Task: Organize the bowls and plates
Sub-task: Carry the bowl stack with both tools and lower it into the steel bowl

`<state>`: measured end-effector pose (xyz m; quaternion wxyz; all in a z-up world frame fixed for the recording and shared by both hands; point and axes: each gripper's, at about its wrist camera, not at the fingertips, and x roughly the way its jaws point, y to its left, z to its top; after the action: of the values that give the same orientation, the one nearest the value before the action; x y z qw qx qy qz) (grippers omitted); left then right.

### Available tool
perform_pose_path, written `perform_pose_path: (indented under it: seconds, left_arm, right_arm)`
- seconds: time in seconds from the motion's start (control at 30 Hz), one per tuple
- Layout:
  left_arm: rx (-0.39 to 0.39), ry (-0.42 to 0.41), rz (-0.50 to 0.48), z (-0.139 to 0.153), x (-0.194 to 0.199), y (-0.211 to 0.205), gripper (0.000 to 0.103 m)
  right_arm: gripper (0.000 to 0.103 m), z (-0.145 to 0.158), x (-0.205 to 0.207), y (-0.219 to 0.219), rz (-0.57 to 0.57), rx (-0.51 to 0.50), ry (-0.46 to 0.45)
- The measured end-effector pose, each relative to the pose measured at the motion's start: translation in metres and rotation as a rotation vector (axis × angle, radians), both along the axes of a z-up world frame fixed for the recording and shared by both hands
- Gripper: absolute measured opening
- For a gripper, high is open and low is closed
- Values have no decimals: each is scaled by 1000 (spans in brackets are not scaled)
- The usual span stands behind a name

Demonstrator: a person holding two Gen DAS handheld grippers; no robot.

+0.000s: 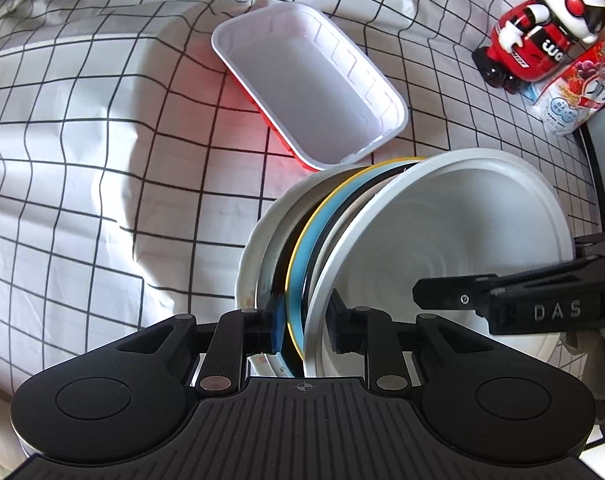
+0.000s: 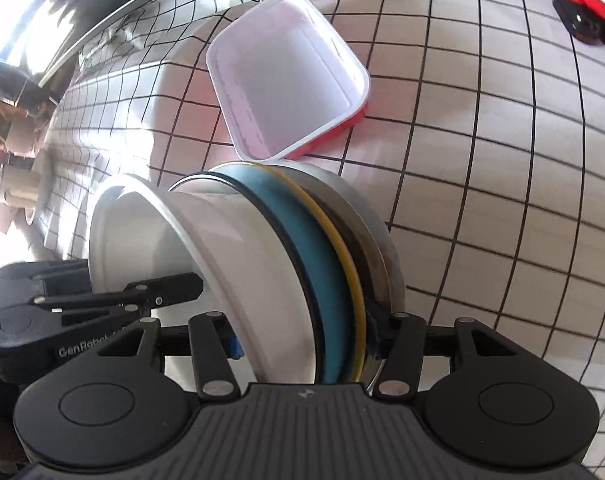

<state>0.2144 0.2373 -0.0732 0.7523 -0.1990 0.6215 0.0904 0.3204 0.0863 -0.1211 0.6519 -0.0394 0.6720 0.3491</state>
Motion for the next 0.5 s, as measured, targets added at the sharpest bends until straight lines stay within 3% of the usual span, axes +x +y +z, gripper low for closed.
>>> perform_pose_path:
  seconds: [0.27, 0.5]
  left_arm:
    - [-15, 36, 60, -2, 2, 1, 24]
    - [-55, 19, 15, -2, -5, 5, 23]
  right_arm:
    - [53, -1, 10, 7, 32, -29, 45]
    - [54, 2, 4, 12, 15, -66, 8]
